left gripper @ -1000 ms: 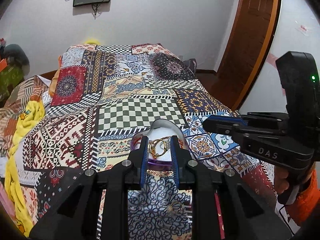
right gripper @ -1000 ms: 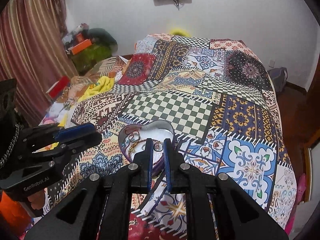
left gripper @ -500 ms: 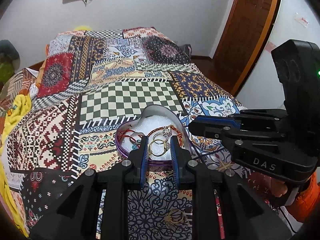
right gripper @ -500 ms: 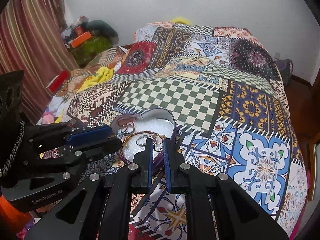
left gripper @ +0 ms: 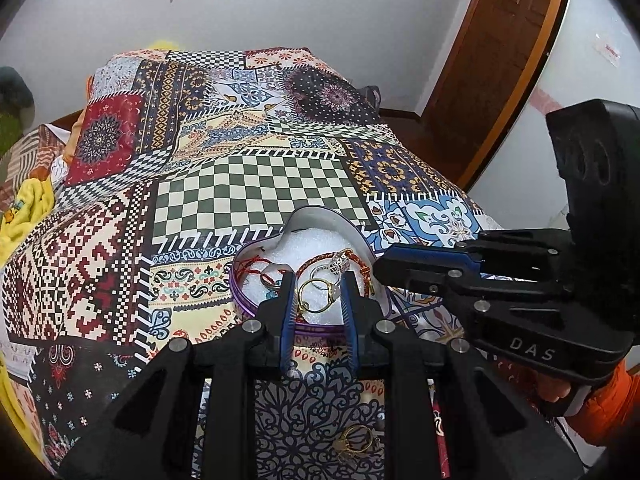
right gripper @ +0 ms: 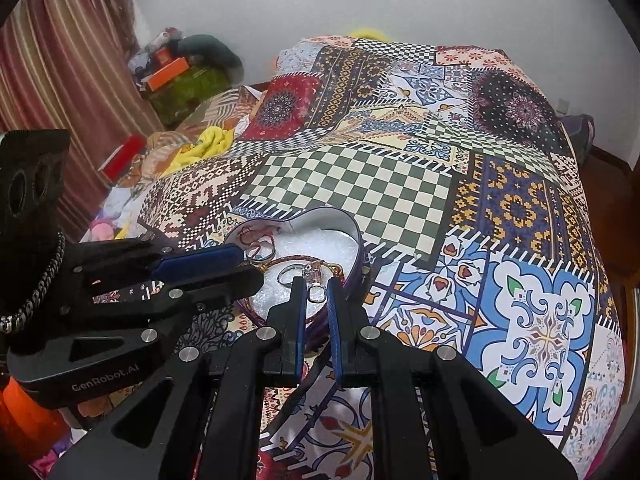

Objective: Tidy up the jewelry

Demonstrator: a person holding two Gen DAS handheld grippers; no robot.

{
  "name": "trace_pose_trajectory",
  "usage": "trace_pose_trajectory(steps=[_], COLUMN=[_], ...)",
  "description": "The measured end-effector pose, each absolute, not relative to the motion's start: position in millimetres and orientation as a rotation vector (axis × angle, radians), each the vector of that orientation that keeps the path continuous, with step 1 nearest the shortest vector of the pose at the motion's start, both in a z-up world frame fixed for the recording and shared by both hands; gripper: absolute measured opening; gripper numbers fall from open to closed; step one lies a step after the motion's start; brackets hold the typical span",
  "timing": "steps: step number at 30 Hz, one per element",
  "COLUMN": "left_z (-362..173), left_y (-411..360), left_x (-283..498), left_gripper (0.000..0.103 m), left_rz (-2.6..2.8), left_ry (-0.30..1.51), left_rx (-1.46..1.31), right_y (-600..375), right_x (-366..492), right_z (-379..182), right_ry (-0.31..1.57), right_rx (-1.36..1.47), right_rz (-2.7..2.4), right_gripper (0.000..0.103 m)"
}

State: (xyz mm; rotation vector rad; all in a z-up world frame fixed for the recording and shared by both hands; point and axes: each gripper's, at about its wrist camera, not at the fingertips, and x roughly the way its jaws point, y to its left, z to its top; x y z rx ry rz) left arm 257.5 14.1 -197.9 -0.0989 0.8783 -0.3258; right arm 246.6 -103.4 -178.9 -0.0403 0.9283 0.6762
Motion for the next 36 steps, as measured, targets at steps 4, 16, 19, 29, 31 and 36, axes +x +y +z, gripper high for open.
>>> trace_pose_trajectory(steps=[4,16,19,29,31,36], left_z=[-197,-191,-189,-182,-177,-167], left_y=[15,27,31,37,38,41], left_x=[257,251,248,236,230,218], left_gripper=[0.021,0.021,0.021,0.021,0.021,0.024], left_rz=[-0.331,-0.270,-0.259,-0.219,-0.209,-0.196], left_ry=[0.881,0.863,0.859,0.849,0.843,0.828], left_rx=[-0.095,-0.076,-0.079,-0.059,-0.045,-0.042], right_y=[-99,-86,-84,-79,-78,-80], right_x=[247,245,244,232,229,219], right_z=[-182,-183,-181,-170,-166,-155], right_ry=[0.936,0.934,0.928,0.886,0.877,0.859], right_rx=[-0.059,-0.109,-0.124,-0.172,-0.184,-0.186], right_rz=[0.682,0.701,0.697,0.672,0.663,0.656], right_gripper=[0.009,0.009,0.009,0.031,0.031,0.031])
